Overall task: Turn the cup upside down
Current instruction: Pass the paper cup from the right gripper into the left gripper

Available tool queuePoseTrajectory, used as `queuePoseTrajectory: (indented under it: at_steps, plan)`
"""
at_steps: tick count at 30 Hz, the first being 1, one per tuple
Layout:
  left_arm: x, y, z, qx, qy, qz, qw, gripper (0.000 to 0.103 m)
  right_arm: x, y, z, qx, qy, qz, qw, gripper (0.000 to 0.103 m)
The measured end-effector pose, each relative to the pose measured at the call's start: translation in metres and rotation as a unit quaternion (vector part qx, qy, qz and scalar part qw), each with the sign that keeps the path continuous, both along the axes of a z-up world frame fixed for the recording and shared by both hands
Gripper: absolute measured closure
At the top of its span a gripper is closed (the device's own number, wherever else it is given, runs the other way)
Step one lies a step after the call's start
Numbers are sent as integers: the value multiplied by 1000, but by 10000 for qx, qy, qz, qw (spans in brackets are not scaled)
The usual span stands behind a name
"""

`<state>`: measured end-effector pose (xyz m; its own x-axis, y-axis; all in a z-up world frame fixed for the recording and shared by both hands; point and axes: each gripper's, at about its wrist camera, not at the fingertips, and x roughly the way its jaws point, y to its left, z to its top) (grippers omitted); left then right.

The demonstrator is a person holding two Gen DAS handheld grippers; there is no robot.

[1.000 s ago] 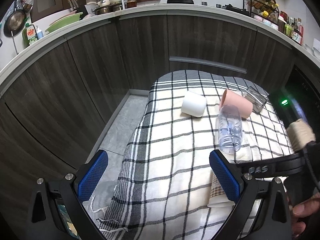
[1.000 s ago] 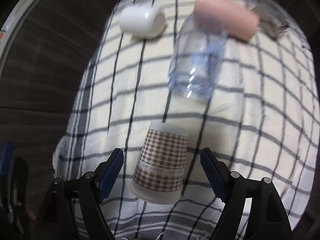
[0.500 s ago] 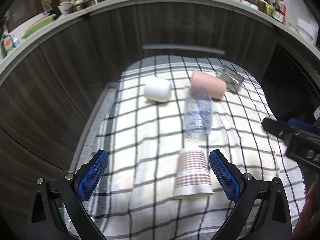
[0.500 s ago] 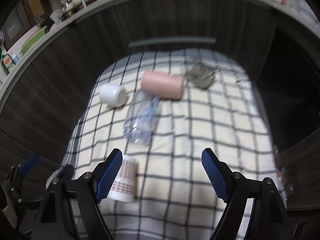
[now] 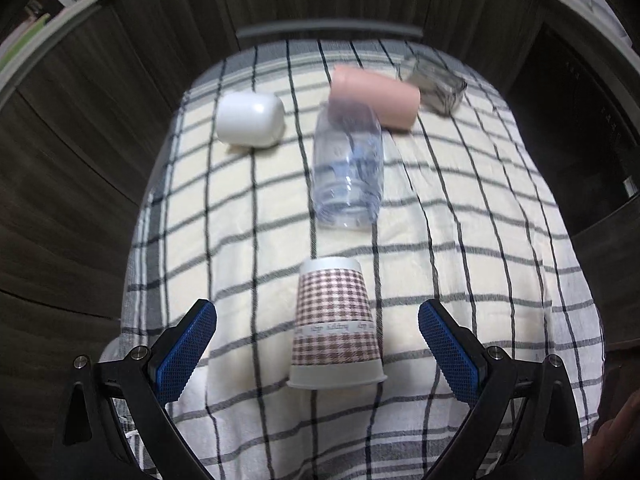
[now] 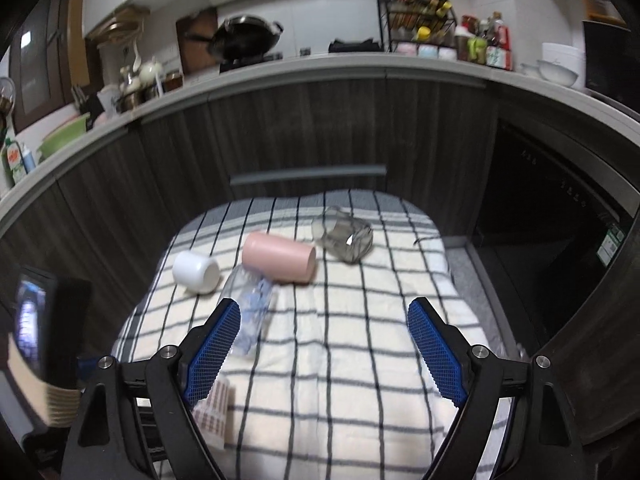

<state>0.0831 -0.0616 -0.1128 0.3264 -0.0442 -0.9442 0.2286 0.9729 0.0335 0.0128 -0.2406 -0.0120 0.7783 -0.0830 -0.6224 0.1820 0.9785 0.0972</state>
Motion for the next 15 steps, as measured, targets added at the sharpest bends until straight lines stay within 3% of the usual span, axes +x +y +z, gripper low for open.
queuePoseTrajectory:
  at_steps: [6,15]
  plan:
    - [14,-12,-21,113,532,-66,9985,1,-4,-5,1,-100,-409,-113,9990,12]
    - [38,-18,-61,237,1430,-26,9894,13,9,-11,-10,70,-376,-15,9993,12]
